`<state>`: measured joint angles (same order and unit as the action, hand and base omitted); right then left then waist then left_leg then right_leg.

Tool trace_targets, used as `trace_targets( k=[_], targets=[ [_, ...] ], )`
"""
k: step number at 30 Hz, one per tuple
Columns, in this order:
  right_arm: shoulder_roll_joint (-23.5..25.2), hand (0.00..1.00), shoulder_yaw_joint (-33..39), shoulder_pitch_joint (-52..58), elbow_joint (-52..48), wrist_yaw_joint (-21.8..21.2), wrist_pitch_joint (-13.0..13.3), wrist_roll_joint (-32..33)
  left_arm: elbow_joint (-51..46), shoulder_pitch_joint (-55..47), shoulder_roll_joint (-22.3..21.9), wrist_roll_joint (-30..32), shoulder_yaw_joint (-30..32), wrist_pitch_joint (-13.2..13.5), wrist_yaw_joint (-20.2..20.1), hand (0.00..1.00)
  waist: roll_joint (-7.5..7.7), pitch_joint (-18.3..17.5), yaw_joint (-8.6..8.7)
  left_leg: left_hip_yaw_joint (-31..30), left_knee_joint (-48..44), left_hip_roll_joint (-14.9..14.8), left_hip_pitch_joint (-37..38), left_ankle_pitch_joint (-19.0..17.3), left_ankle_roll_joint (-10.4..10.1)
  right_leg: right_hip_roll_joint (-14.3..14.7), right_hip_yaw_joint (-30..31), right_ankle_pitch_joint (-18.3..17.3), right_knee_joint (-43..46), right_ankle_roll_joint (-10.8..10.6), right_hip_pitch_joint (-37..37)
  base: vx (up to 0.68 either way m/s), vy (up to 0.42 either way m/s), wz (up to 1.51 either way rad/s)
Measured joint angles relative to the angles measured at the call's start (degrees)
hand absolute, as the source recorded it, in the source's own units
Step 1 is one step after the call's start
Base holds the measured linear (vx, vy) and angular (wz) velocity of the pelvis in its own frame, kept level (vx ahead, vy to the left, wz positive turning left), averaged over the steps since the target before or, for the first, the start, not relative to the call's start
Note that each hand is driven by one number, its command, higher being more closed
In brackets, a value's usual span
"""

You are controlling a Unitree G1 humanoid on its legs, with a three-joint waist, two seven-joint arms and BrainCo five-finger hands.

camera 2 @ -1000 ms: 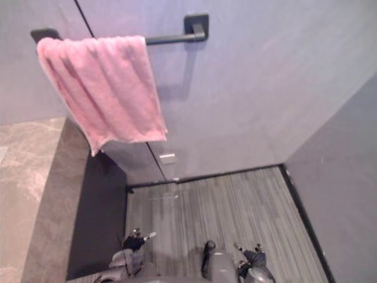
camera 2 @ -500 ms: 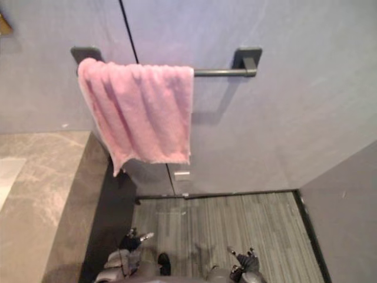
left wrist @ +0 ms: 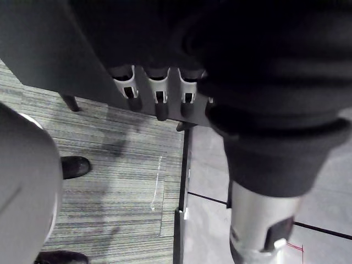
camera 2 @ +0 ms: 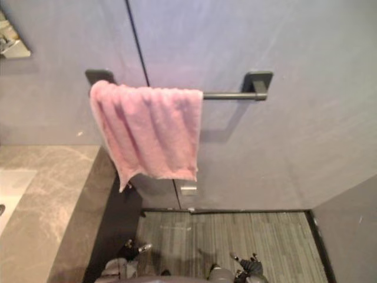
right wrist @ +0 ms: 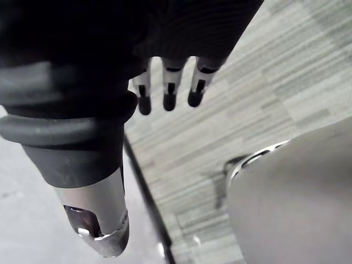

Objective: Organize washtable

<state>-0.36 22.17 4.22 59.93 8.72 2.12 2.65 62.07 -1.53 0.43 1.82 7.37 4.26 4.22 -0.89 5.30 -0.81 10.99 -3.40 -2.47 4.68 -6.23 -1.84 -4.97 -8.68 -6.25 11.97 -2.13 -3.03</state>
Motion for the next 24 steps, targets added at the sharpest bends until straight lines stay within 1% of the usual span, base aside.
trace_targets(
  k=[2,6,9,12,15,16,17,20,22,24],
  targets=[
    [-0.12,0.00,-0.06,0.00,0.53,-0.01,0.02,0.00,0.46,0.04,0.01,0.00,-0.06,0.02,-0.02,0.00,-0.16,-0.20,-0.01,-0.49,0.98,-0.58,1.08,0.24,-0.37,0.88,-0.54,0.81,-2.32,0.27,1.87,0.02,-0.058,0.07],
    [-0.43,0.00,-0.09,-0.20,1.75,0.05,0.09,0.01,0.40,0.11,0.65,-0.11,-0.55,0.07,0.25,0.00,0.40,-0.39,-0.03,-1.57,1.41,-0.86,0.95,0.52,-0.62,1.93,-1.22,2.42,-5.94,0.31,3.61,0.00,-0.034,0.09],
    [-0.58,0.00,-0.32,-0.08,1.78,0.11,0.09,0.02,0.19,0.39,1.25,-1.07,-1.09,0.18,1.36,0.00,0.91,-0.48,0.01,-2.15,1.51,-0.54,0.88,0.55,-0.57,1.88,-1.72,3.48,-8.25,-0.03,4.55,-0.01,0.015,0.08],
    [-0.55,0.00,-0.82,0.25,1.84,1.00,0.10,0.02,-2.88,0.03,1.85,-2.41,-3.39,0.21,3.34,0.00,1.72,-0.45,-0.12,-2.96,1.52,-0.21,0.66,0.63,-0.45,1.77,-2.38,4.37,-10.23,-0.14,5.58,0.01,0.025,0.13],
    [-0.74,0.00,-1.44,0.18,1.71,1.35,0.40,0.02,-10.95,-0.51,2.04,-4.76,-5.24,0.93,5.23,0.00,1.66,-0.47,-0.12,-3.27,1.51,-0.01,0.15,0.84,-0.17,1.73,-2.63,4.91,-11.28,-0.12,5.92,0.00,0.008,0.06],
    [-0.74,0.00,-1.46,0.20,1.66,1.36,0.86,0.04,-17.26,-1.09,1.93,-6.35,-5.83,1.56,6.00,0.00,1.30,-0.25,-0.08,-3.63,1.54,0.07,-0.14,1.06,0.06,1.69,-2.84,5.02,-11.40,-0.08,5.84,0.00,-0.005,0.07],
    [-0.73,0.00,-1.42,0.27,1.64,1.35,1.06,0.17,-20.11,-1.49,1.91,-7.10,-6.23,1.88,6.11,0.00,1.21,-0.20,-0.08,-3.82,1.57,0.09,-0.22,1.14,0.06,1.67,-3.02,5.03,-11.44,-0.06,5.86,-0.01,-0.012,0.11],
    [-1.05,0.00,-1.48,0.52,1.58,1.59,1.74,0.20,-34.65,-3.29,1.93,-11.45,-8.01,5.17,6.22,0.00,0.95,-0.17,-0.01,-5.19,2.87,0.21,-0.18,2.20,-0.05,1.67,-3.85,5.21,-11.72,0.20,5.85,-0.03,-0.021,0.12],
    [-1.38,0.00,-1.69,0.57,1.56,1.59,1.80,0.18,-39.79,-4.09,1.81,-13.13,-8.28,6.31,6.12,0.00,0.83,-0.20,-0.06,-5.29,3.02,0.16,-0.18,2.25,0.00,1.81,-3.83,5.58,-12.17,0.38,5.94,-0.04,-0.014,0.02],
    [-1.65,0.00,-2.13,0.65,1.47,1.58,1.82,0.15,-43.30,-4.56,1.82,-13.71,-8.23,6.49,6.23,0.00,0.62,-0.16,-0.03,-5.27,3.04,0.15,-0.17,2.25,0.00,1.84,-3.70,5.87,-12.35,0.40,5.96,-0.05,-0.003,-0.04]
  ],
)
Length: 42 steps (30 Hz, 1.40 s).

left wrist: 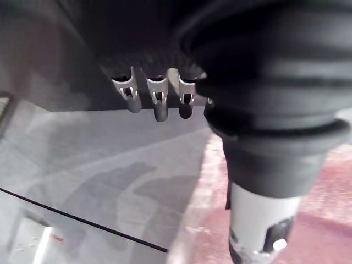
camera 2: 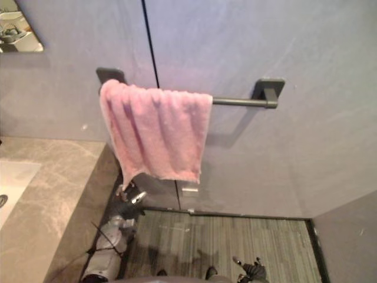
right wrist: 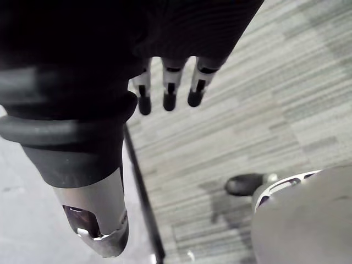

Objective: Organize washtable

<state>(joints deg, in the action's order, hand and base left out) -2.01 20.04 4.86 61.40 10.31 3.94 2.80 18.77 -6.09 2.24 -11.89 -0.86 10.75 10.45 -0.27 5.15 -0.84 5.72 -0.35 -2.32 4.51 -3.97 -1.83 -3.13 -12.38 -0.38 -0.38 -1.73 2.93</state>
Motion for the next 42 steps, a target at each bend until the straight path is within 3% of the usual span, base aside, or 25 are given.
trace_targets(
  k=[16,23,27,32,38,39,42],
  targets=[
    [-0.76,0.00,-3.11,1.26,-2.07,0.80,0.04,-0.05,-16.76,-0.13,0.53,1.65,3.73,2.67,7.35,0.00,-0.36,-0.08,0.11,0.62,0.47,0.28,0.45,0.22,0.35,0.05,0.87,2.22,-2.98,-0.12,1.14,-0.04,0.004,-0.03],
    [-1.64,0.00,-5.40,1.29,-2.14,0.24,0.05,-0.12,-16.90,1.94,3.92,-2.13,3.66,3.35,5.64,0.00,-0.34,-0.09,0.23,1.16,0.47,0.33,0.58,0.21,0.35,0.04,1.47,2.75,-3.35,-0.13,1.12,-0.03,0.001,-0.05],
    [-2.08,0.00,-5.40,1.33,-2.19,-0.50,0.03,-0.16,-13.74,4.59,4.96,-2.26,3.43,3.42,4.55,0.00,-0.26,-0.15,0.35,1.80,0.46,0.45,0.43,0.22,0.36,0.03,2.16,3.75,-4.51,-0.11,1.08,-0.05,0.002,-0.10],
    [-2.36,0.00,-5.40,1.31,-2.28,-0.53,0.00,-0.16,-10.39,5.29,5.47,-2.25,3.11,3.19,4.38,0.00,-0.18,-0.19,1.79,2.41,0.54,0.51,0.21,0.21,0.35,0.05,3.00,4.18,-4.94,-0.26,0.58,-0.04,-0.005,-0.08],
    [-2.74,0.00,-5.40,1.81,-3.68,-0.56,-0.06,-0.16,-7.28,7.73,6.41,-2.14,2.00,2.72,2.13,0.00,0.03,-0.28,1.91,3.01,0.93,0.48,-0.21,0.21,0.34,0.20,3.78,4.30,-5.09,-0.34,-0.23,-0.01,-0.007,-0.06],
    [-2.76,0.00,-5.40,1.83,-4.08,-0.56,-0.04,-0.17,-6.99,7.73,6.74,-2.11,1.68,2.65,2.12,1.00,0.03,-0.28,1.98,3.13,1.00,0.47,-0.19,0.21,0.34,0.23,3.98,4.34,-5.12,-0.34,-0.30,0.00,-0.004,-0.18],
    [-2.82,0.00,-5.82,1.58,-6.14,-0.58,-0.01,-0.15,-3.67,8.84,7.51,-1.92,0.85,1.86,2.02,1.00,0.07,-0.30,2.31,3.78,1.28,0.48,0.21,0.20,0.36,0.31,4.89,4.65,-5.17,-0.31,-0.44,-0.02,-0.003,-0.15]
  ],
)
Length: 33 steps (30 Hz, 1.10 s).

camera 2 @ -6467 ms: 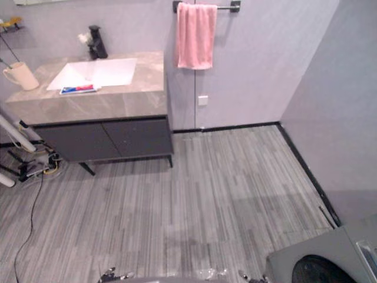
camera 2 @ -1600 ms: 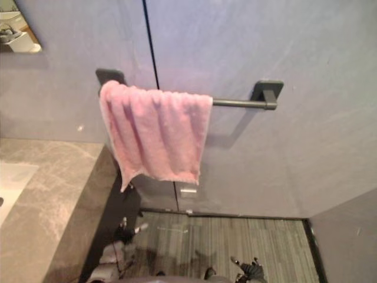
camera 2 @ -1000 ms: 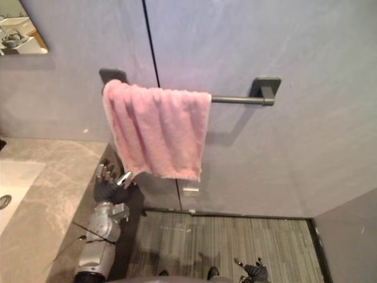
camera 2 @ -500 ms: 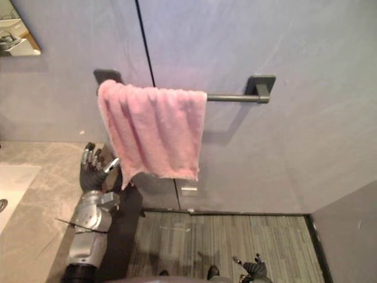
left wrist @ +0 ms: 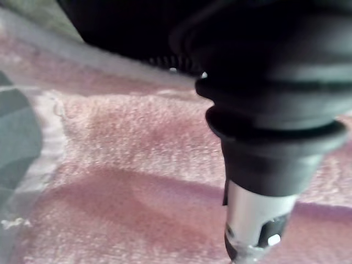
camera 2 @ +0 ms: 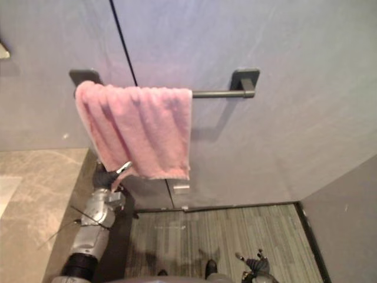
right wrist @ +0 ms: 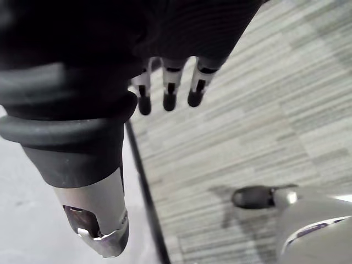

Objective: Organize washtable

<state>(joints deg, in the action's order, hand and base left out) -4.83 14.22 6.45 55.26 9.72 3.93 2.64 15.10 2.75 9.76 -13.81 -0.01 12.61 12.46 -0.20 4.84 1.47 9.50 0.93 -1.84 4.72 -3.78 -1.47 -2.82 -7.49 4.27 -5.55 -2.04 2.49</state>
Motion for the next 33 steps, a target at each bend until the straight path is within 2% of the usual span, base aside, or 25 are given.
trace_targets(
  k=[6,10,15,23,29,33],
  targets=[
    [-0.06,0.00,-4.48,0.62,-10.04,-0.03,0.38,0.10,3.58,1.06,0.83,2.28,0.26,-1.06,0.25,1.00,0.33,-0.04,0.77,1.74,-0.01,0.15,-0.19,-0.03,0.05,-0.03,2.06,0.93,-0.01,-0.05,-1.17,-0.06,-0.003,-0.18],
    [-0.06,0.00,-5.19,1.94,-20.74,-0.03,2.13,0.27,3.57,1.11,0.93,3.13,0.61,-1.04,0.30,1.00,0.51,-0.14,0.86,2.53,-0.07,0.28,-0.30,-0.03,0.05,-0.03,3.41,1.53,-0.04,-0.24,-1.92,-0.08,-0.010,-0.15],
    [0.05,0.00,-6.27,2.05,-30.43,-0.69,2.96,0.23,3.39,1.04,0.91,3.24,1.70,-0.97,0.31,1.00,0.82,-0.26,0.83,2.80,-0.19,0.28,-0.28,-0.03,0.04,0.00,3.99,1.71,-0.07,-0.37,-2.39,-0.06,-0.013,-0.06],
    [1.00,0.00,-9.81,1.68,-45.40,-3.26,4.91,0.00,-2.25,0.61,-0.13,3.18,2.27,-0.84,0.08,1.00,1.26,-0.28,0.48,2.51,-1.20,0.39,-0.38,-0.36,0.53,-0.17,5.86,2.18,-0.06,-0.57,-2.43,-0.03,-0.008,-0.11],
    [0.28,0.00,-15.05,-0.87,-47.84,-4.99,6.30,0.03,-4.35,0.61,-1.25,2.96,-0.23,-0.68,-0.84,1.00,1.29,-0.30,0.29,1.67,-1.42,0.46,-0.54,-0.51,0.74,-0.52,6.13,2.64,-0.06,-0.87,-2.54,-0.06,-0.007,-0.02],
    [-0.38,0.00,-18.54,-4.12,-47.83,-5.11,6.46,0.02,-6.21,0.59,-1.86,2.15,-2.51,-0.26,-1.28,1.00,1.27,-0.30,-0.77,1.11,-1.85,0.49,-1.13,-0.49,0.74,-0.98,5.78,2.74,-0.05,-0.86,-2.68,-0.06,-0.004,0.06]
  ],
)
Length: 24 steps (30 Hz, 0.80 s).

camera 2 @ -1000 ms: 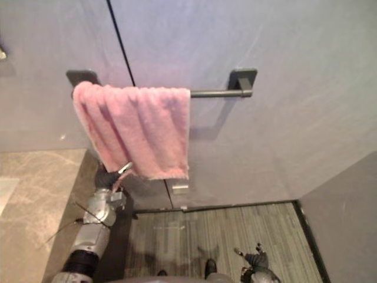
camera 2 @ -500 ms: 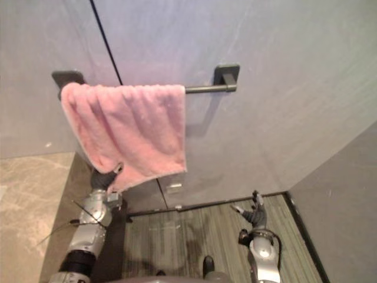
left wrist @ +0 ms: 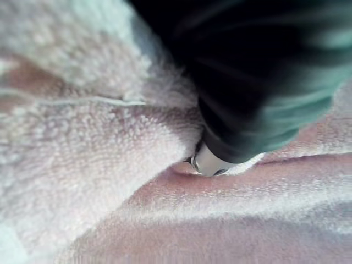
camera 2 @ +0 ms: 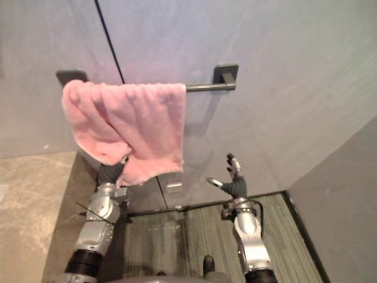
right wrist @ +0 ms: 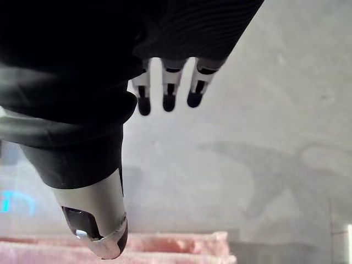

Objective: Organize washtable

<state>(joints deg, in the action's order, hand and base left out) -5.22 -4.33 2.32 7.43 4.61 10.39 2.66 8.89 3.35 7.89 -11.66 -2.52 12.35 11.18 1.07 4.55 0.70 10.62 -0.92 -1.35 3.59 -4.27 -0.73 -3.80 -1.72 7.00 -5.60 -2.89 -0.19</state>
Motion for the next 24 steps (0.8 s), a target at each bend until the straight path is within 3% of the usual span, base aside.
trace_targets(
  k=[6,12,20,24],
  targets=[
    [-1.49,0.00,-2.44,-5.75,0.23,0.67,0.04,0.02,-0.40,0.05,-0.55,-0.60,-2.42,0.46,-0.03,1.00,-0.02,-0.02,-0.25,-1.84,-0.31,0.38,-0.95,0.20,0.23,-0.29,-1.60,-0.01,0.01,-0.01,0.04,-0.02,-0.012,0.15],
    [-2.05,0.00,-3.96,-11.39,5.91,2.61,-0.14,0.23,-0.41,0.45,-1.11,-1.81,-4.58,0.47,0.00,1.00,-0.02,-0.02,-1.83,-3.41,-0.27,0.62,-1.31,0.69,0.45,-0.38,-3.02,-0.01,0.01,-0.01,0.45,-0.03,-0.015,0.15],
    [-2.05,0.00,-5.99,-16.03,10.57,2.96,-0.80,3.73,-0.41,0.92,-1.06,-3.99,-5.09,0.46,-0.04,1.00,-0.02,-0.02,-1.91,-5.87,0.45,0.43,-2.86,2.17,0.04,-0.32,-4.43,-0.02,0.02,0.02,-0.23,-0.06,-0.027,0.15],
    [-2.05,0.00,-6.54,-17.35,13.38,2.99,-0.96,4.53,-0.41,2.74,-1.06,-4.28,-6.52,0.51,-0.10,1.00,0.00,-0.02,-3.10,-6.06,1.01,0.25,-3.78,2.37,-0.13,-0.35,-4.52,-0.04,0.04,0.06,-0.77,-0.07,-0.011,0.02]
  ],
)
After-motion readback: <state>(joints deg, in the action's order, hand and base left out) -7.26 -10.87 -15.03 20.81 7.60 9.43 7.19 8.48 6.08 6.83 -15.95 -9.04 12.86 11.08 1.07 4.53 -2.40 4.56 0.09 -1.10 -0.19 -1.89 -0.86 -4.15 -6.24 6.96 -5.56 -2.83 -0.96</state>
